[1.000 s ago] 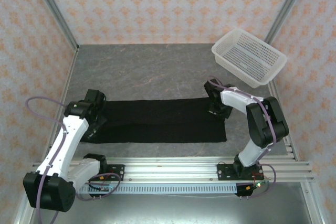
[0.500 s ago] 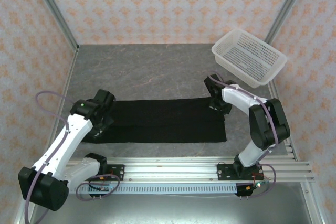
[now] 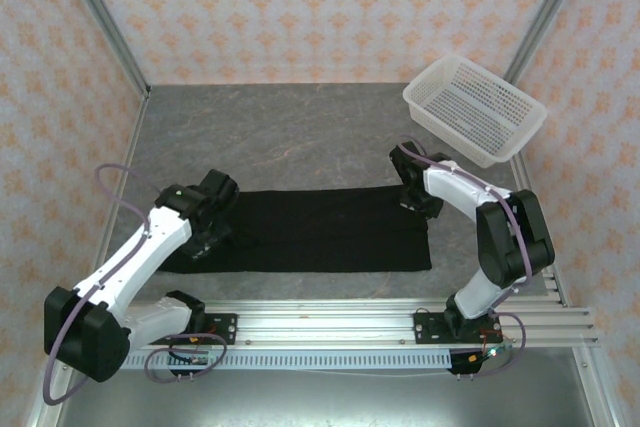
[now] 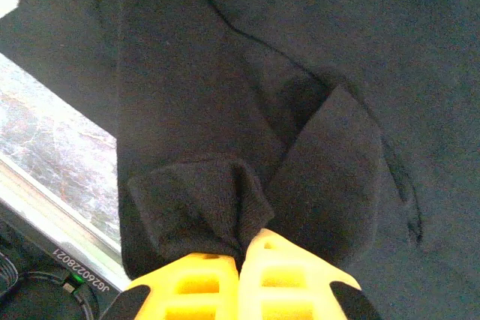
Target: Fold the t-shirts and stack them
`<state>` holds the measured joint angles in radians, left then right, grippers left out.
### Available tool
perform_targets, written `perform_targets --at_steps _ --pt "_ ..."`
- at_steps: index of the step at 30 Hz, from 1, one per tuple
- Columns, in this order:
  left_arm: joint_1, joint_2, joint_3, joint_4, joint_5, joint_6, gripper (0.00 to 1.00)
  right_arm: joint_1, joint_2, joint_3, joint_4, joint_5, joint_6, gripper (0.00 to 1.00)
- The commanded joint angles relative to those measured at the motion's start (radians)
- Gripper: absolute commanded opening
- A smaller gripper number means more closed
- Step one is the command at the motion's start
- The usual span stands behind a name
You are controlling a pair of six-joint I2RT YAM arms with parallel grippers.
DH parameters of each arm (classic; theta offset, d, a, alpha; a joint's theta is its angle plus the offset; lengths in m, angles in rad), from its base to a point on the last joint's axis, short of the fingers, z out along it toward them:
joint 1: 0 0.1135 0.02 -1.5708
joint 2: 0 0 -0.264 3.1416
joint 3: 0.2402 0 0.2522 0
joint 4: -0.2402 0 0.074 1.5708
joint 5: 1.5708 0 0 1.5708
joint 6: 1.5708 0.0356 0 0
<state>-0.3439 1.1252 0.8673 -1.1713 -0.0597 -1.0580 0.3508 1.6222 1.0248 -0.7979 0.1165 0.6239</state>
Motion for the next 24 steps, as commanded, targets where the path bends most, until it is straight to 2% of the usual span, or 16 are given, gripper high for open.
perform_targets --at_steps 1,8,18,22,24 --pt "-0.012 0.018 -0.003 -0.008 -0.045 -0.016 0.00 0.002 -0.028 0.011 -0.039 0.042 -0.010 0.11" --pt "0.021 0.061 0.039 -0.066 -0.257 0.099 0.00 0.001 -0.025 0.012 -0.032 0.028 -0.014 0.12" --pt "0.145 0.169 0.035 0.007 -0.338 0.216 0.00 0.002 -0.023 -0.001 -0.018 0.015 -0.019 0.12" --pt "0.193 0.241 0.033 0.075 -0.350 0.268 0.10 0.001 -0.024 -0.008 -0.013 0.012 -0.019 0.12" --pt "0.217 0.278 0.030 0.127 -0.351 0.303 0.22 0.001 -0.025 -0.011 -0.013 0.010 -0.018 0.12"
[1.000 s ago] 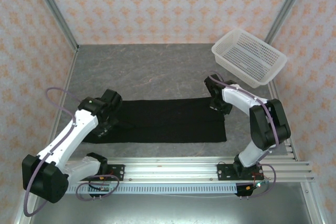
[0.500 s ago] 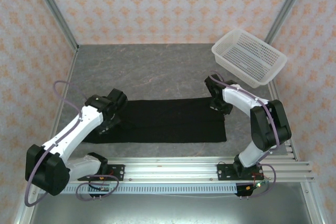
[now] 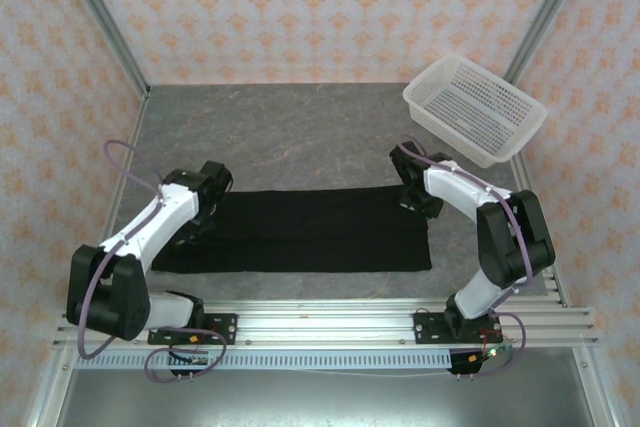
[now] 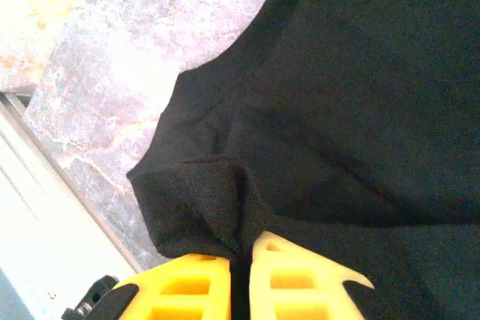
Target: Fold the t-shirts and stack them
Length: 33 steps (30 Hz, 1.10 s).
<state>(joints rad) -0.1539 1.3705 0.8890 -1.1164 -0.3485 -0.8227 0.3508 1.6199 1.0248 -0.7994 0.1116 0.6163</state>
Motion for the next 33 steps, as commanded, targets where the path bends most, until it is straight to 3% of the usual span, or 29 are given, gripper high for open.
perform_targets --at_steps 1,5,9,12,17,22,27,33 --pt "0.038 0.053 0.007 0.096 -0.064 0.086 0.33 0.001 -0.023 -0.012 -0.010 0.015 -0.010 0.12" --pt "0.087 0.130 0.032 0.145 -0.078 0.134 0.68 0.001 -0.033 -0.021 -0.012 0.015 -0.010 0.12" --pt "0.108 0.150 0.083 0.084 -0.089 0.131 0.79 0.001 -0.054 -0.035 -0.016 0.022 -0.009 0.12" --pt "0.108 0.073 0.093 0.037 -0.049 0.104 0.81 0.001 -0.076 -0.043 -0.015 0.022 -0.020 0.12" --pt "0.102 -0.069 0.060 -0.013 0.162 0.018 0.69 0.005 -0.117 -0.069 0.057 -0.031 -0.075 0.13" --pt "0.107 -0.085 -0.013 -0.011 0.310 -0.053 0.51 0.032 -0.110 -0.071 0.144 -0.130 -0.140 0.15" --pt "0.138 0.021 -0.053 0.063 0.379 -0.071 0.34 0.062 -0.021 -0.045 0.197 -0.220 -0.176 0.16" --pt "0.237 0.215 0.008 0.151 0.323 0.007 0.29 0.046 0.154 0.050 0.102 -0.148 -0.160 0.16"
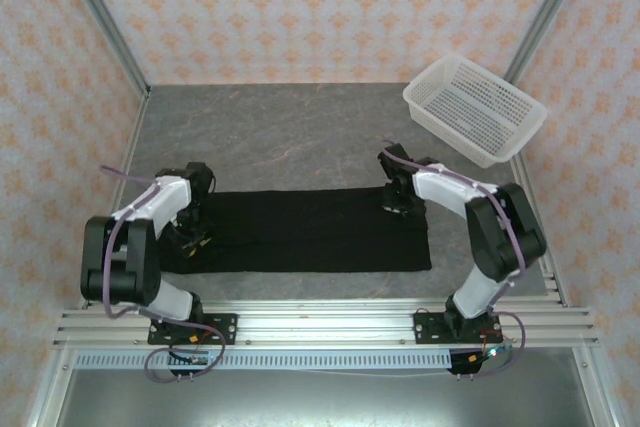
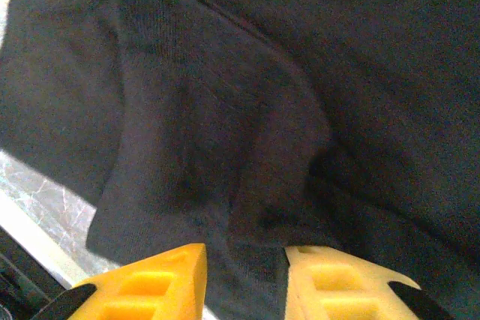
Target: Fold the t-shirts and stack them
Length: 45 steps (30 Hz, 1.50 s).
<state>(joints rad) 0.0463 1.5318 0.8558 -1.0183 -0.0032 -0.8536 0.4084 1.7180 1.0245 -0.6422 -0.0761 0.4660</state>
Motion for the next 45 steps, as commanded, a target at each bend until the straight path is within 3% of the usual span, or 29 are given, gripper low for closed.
perform_targets --at_steps 1,7,12,18,21,24,31,38,42,45 --pt "0.047 0.086 0.068 0.067 -0.038 0.060 0.29 -0.020 0.084 0.067 -0.085 0.060 0.000 0.16" --pt "0.053 0.306 0.251 0.132 0.012 0.208 0.32 -0.073 0.149 0.105 -0.171 0.127 0.059 0.16" --pt "0.051 0.446 0.450 0.100 -0.034 0.283 0.36 -0.104 0.138 0.085 -0.199 0.163 0.105 0.16" --pt "0.021 0.468 0.661 0.150 0.004 0.381 0.67 -0.126 0.046 0.039 -0.209 0.132 0.192 0.16" --pt "-0.011 0.418 0.749 0.122 -0.030 0.378 0.70 -0.127 -0.033 0.032 -0.198 0.092 0.211 0.17" --pt "-0.030 0.319 0.747 0.098 -0.049 0.299 0.69 -0.127 -0.111 0.047 -0.203 0.105 0.199 0.19" --pt "-0.099 0.187 0.526 0.208 0.147 -0.017 0.56 -0.127 -0.145 0.099 -0.166 0.118 0.040 0.22" --pt "-0.230 0.342 0.556 0.263 0.187 -0.277 0.39 -0.139 0.006 0.178 -0.171 0.129 -0.080 0.21" --pt "-0.237 0.437 0.571 0.292 0.158 -0.365 0.38 -0.164 0.091 0.200 -0.187 0.151 -0.076 0.21" --pt "-0.238 0.527 0.639 0.277 0.166 -0.355 0.38 -0.172 0.153 0.212 -0.232 0.137 -0.058 0.20"
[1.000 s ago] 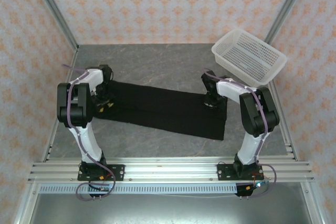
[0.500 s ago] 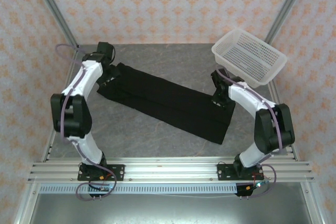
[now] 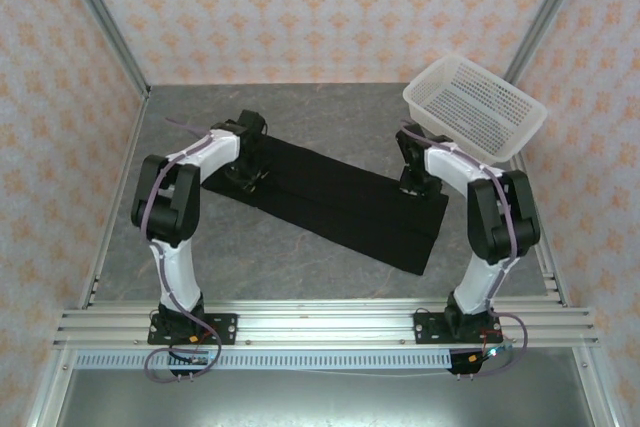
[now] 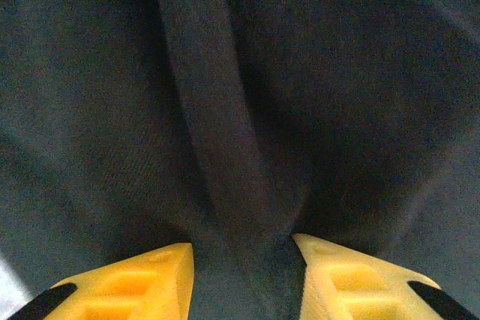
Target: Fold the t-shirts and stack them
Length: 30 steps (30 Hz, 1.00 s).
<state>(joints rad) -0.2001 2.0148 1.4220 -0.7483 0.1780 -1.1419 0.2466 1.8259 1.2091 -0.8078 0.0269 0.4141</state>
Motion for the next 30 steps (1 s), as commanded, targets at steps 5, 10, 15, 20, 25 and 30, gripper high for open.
perform_targets --at_steps 5,10,15,20,25,30 --pt "0.007 0.198 0.255 0.010 -0.023 0.032 0.39 0.017 -0.003 -0.095 -0.043 -0.043 0.057 0.19" --pt "-0.001 0.400 0.569 -0.038 -0.025 0.186 0.41 0.147 -0.068 -0.204 -0.068 -0.090 0.151 0.20" --pt "-0.026 0.620 0.964 -0.122 0.030 0.245 0.41 0.298 -0.130 -0.287 -0.031 -0.257 0.325 0.21" --pt "-0.052 0.760 1.208 -0.170 0.042 0.235 0.42 0.391 -0.118 -0.320 0.110 -0.435 0.535 0.22" --pt "-0.053 0.717 1.198 -0.188 0.007 0.274 0.47 0.421 -0.125 -0.325 0.198 -0.499 0.710 0.22" --pt "-0.055 0.504 1.081 -0.272 -0.153 0.319 0.71 0.407 -0.226 -0.239 0.045 -0.395 0.676 0.26"
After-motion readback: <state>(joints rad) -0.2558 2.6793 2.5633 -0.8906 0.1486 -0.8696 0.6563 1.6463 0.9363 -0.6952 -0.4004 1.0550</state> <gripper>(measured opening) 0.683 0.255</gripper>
